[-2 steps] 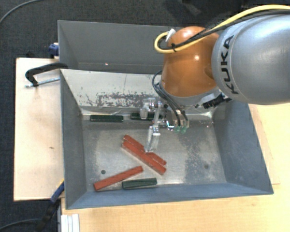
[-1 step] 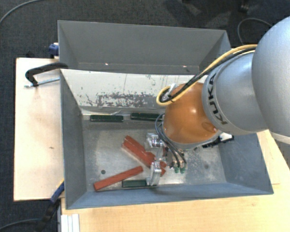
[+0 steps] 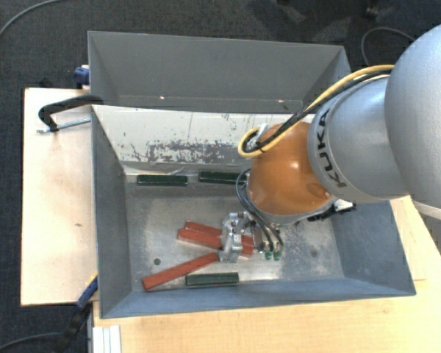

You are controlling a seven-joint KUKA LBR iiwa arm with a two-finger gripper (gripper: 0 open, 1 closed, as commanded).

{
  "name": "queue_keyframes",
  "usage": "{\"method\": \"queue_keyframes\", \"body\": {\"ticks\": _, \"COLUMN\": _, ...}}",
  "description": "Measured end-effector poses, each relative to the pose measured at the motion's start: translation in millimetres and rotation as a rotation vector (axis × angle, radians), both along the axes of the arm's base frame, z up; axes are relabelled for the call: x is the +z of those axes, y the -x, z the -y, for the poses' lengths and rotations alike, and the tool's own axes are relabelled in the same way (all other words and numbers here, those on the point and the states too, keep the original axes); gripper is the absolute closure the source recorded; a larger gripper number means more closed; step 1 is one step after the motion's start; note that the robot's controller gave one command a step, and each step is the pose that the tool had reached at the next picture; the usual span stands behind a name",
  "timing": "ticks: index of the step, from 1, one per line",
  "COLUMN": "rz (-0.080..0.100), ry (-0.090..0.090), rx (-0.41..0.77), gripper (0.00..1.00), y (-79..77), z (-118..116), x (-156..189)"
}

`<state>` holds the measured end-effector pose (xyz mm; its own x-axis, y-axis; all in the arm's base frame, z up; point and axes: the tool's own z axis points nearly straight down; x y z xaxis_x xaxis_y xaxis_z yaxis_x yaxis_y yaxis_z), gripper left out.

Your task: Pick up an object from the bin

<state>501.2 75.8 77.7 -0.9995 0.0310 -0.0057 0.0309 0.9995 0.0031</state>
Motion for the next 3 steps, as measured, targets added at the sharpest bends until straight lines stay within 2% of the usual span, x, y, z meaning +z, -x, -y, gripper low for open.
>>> {"method": "queue_keyframes", "body": {"ticks": 1, "rz": -0.003, "ry": 0.001, "rx": 0.0, "gripper": 0.0, "y": 0.9, "z": 0, "x": -1}}
{"method": "queue_keyframes", "body": {"ticks": 2, "rz": -0.004, "ry": 0.001, "rx": 0.0, "gripper": 1.0, "y": 1.2, "z": 1, "x": -2}}
{"method": "queue_keyframes", "body": {"ticks": 3, "rz": 0.008, "ry": 0.002, "rx": 0.13, "gripper": 1.0, "y": -3.7, "z": 10, "x": 124}}
